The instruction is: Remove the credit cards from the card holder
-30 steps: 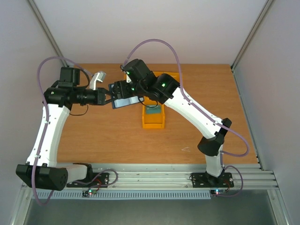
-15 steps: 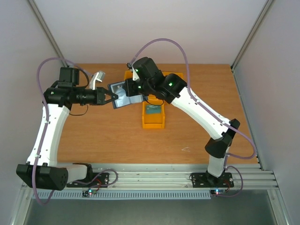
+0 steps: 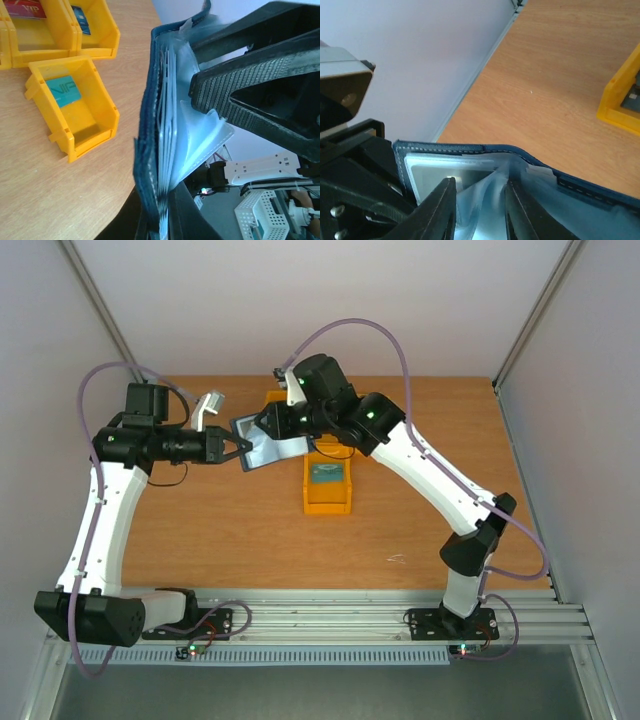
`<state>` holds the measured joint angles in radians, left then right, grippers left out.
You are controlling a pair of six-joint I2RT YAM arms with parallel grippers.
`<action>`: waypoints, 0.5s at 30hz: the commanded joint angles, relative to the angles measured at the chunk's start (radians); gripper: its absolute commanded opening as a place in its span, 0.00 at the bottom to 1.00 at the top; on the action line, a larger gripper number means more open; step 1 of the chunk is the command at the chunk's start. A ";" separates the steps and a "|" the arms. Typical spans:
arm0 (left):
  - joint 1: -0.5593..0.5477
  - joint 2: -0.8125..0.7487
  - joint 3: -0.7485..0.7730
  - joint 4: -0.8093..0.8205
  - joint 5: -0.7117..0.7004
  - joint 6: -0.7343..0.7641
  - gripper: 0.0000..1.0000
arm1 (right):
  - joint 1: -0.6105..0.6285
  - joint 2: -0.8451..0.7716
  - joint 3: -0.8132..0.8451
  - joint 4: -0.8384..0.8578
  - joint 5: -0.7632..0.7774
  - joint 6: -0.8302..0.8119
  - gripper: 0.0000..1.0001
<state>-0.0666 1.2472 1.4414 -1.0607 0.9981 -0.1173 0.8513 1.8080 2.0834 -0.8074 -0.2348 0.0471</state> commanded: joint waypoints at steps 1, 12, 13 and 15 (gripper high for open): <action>-0.018 -0.028 0.032 0.041 0.037 0.062 0.00 | 0.057 0.081 0.095 -0.054 0.043 0.005 0.30; -0.018 -0.019 0.043 0.049 -0.001 0.067 0.00 | 0.098 0.174 0.200 -0.154 0.099 0.010 0.53; -0.018 -0.018 0.046 0.050 -0.006 0.067 0.00 | 0.098 0.178 0.201 -0.158 0.100 0.012 0.51; -0.018 -0.016 0.050 0.052 -0.017 0.067 0.00 | 0.098 0.188 0.205 -0.166 0.096 0.016 0.43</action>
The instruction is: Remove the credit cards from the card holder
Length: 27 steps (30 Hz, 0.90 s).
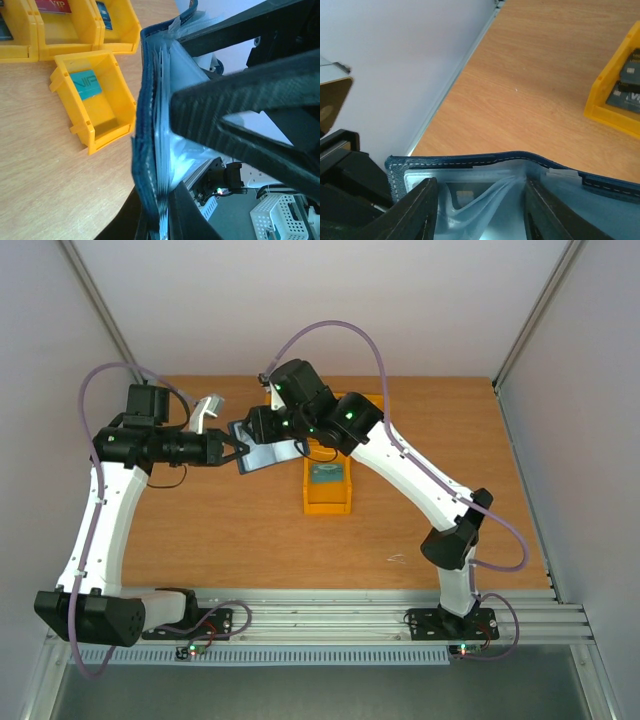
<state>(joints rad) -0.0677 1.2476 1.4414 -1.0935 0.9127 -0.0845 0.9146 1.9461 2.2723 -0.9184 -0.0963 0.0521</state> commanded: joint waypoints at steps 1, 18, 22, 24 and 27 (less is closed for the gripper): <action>-0.017 -0.015 0.053 0.084 0.066 0.034 0.00 | 0.035 0.053 0.020 -0.058 -0.046 0.012 0.37; -0.017 -0.024 0.024 0.106 0.127 0.021 0.31 | -0.025 -0.031 -0.112 0.106 -0.261 0.031 0.01; -0.014 -0.025 0.000 0.146 0.177 -0.018 0.32 | -0.041 -0.093 -0.193 0.191 -0.299 0.032 0.01; -0.014 -0.025 -0.018 0.176 0.199 -0.043 0.32 | -0.044 -0.108 -0.212 0.210 -0.315 0.037 0.01; -0.014 -0.024 -0.032 0.213 0.233 -0.091 0.34 | -0.046 -0.126 -0.238 0.237 -0.335 0.051 0.01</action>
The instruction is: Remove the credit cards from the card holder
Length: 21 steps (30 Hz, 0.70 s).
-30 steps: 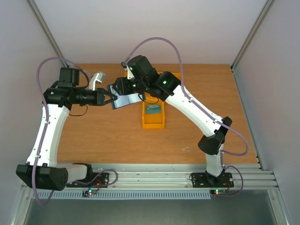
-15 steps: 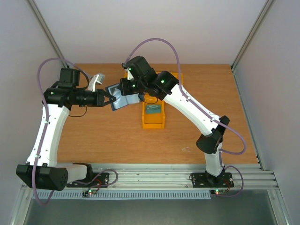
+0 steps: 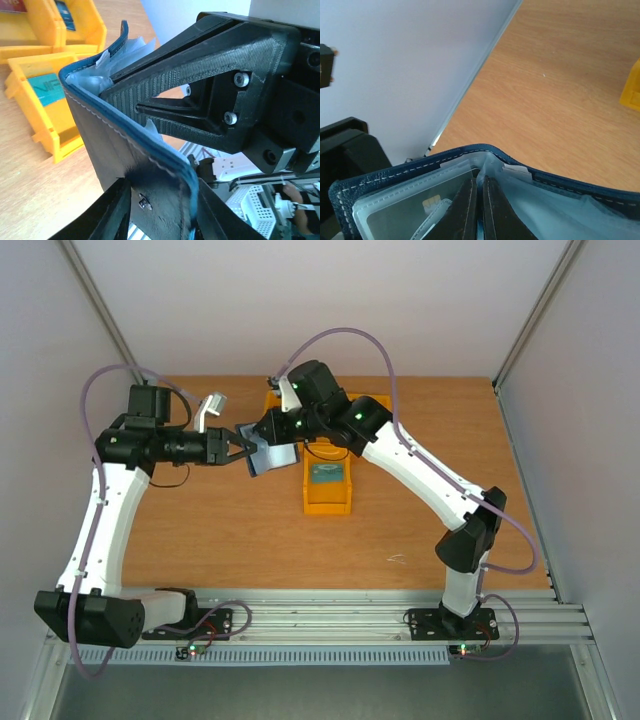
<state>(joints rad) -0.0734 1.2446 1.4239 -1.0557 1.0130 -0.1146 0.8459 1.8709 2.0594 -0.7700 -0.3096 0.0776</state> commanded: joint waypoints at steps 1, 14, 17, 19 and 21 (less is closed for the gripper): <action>-0.008 -0.020 -0.016 0.177 0.132 -0.066 0.34 | 0.022 -0.055 -0.030 0.096 -0.126 0.029 0.01; 0.028 -0.036 -0.056 0.230 0.149 -0.107 0.61 | 0.020 -0.096 -0.056 0.088 -0.130 0.010 0.01; 0.047 -0.043 -0.071 0.260 0.169 -0.152 0.59 | 0.018 -0.100 -0.063 0.088 -0.131 0.010 0.01; 0.053 -0.048 -0.079 0.264 0.172 -0.165 0.53 | 0.017 -0.103 -0.069 0.090 -0.128 0.011 0.01; 0.055 -0.052 -0.090 0.263 0.183 -0.167 0.47 | 0.016 -0.109 -0.074 0.092 -0.125 0.013 0.01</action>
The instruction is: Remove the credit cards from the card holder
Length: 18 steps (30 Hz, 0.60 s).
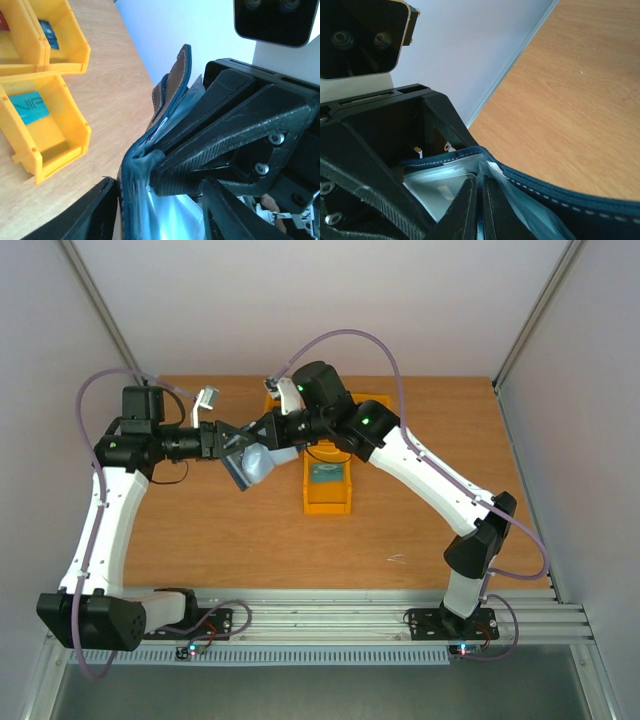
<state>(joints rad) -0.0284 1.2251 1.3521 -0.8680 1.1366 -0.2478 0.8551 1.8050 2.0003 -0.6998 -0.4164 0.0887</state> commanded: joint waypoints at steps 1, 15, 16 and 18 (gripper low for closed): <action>0.009 -0.035 -0.026 0.074 0.067 -0.034 0.45 | 0.006 -0.045 -0.017 0.023 -0.018 0.002 0.01; 0.016 -0.042 -0.025 0.034 0.106 0.005 0.52 | -0.007 -0.062 -0.034 0.021 -0.017 -0.004 0.01; 0.016 -0.043 -0.025 0.033 0.106 0.005 0.52 | -0.008 -0.064 -0.036 0.021 -0.017 -0.003 0.01; 0.032 -0.044 -0.026 0.031 0.112 0.005 0.53 | -0.010 -0.067 -0.041 0.025 -0.018 -0.003 0.01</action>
<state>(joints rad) -0.0170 1.2022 1.3140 -0.8501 1.2041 -0.2527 0.8516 1.7802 1.9720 -0.6960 -0.4267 0.0883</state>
